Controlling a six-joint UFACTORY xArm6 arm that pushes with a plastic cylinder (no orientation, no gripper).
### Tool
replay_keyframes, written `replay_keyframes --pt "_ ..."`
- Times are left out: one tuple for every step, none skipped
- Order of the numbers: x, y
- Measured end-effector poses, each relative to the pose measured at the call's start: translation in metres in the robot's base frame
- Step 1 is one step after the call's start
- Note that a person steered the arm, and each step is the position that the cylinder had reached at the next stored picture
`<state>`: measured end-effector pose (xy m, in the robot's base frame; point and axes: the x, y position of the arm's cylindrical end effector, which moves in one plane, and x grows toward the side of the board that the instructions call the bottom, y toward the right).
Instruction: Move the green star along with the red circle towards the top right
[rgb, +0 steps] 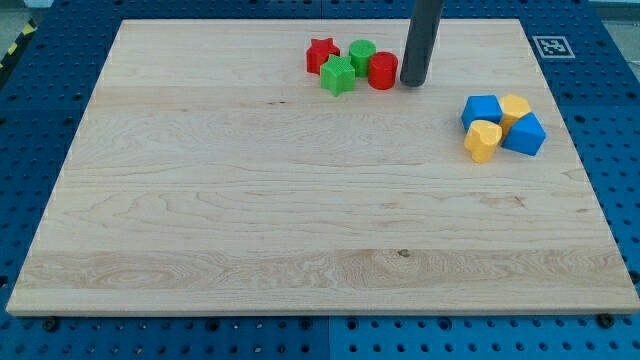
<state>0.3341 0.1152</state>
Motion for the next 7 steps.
replay_keyframes --pt "0.038 -0.017" --pt "0.052 -0.073" --pt "0.048 -0.141" --pt "0.023 -0.148" --pt "0.012 -0.133" --pt "0.012 -0.113" --pt "0.012 -0.130"
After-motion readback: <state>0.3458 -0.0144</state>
